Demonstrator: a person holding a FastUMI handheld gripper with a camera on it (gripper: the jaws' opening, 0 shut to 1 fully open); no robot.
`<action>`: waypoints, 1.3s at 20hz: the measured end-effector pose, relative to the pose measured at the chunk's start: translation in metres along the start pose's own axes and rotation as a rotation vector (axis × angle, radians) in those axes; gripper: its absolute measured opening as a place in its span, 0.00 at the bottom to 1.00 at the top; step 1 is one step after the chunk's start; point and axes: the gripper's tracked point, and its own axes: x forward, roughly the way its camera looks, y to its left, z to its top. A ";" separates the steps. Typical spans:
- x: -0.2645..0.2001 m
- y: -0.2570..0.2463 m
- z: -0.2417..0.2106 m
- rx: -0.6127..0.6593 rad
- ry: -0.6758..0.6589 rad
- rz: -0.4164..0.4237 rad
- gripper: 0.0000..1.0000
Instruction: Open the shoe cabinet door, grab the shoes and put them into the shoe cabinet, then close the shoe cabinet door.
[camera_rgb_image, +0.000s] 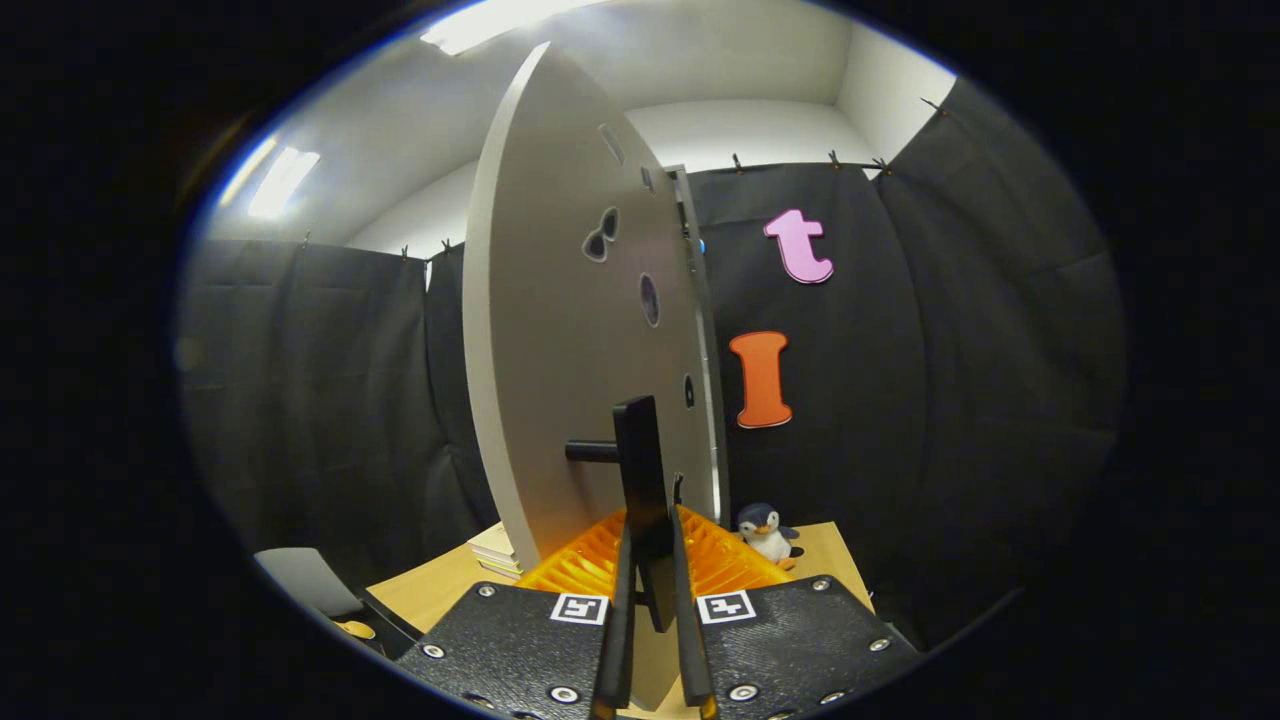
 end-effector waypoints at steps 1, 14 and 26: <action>-0.002 -0.004 0.000 -0.009 -0.002 -0.022 0.19; -0.017 -0.022 0.002 -0.064 -0.030 -0.108 0.12; -0.058 0.022 0.017 -0.145 -0.094 -0.299 0.12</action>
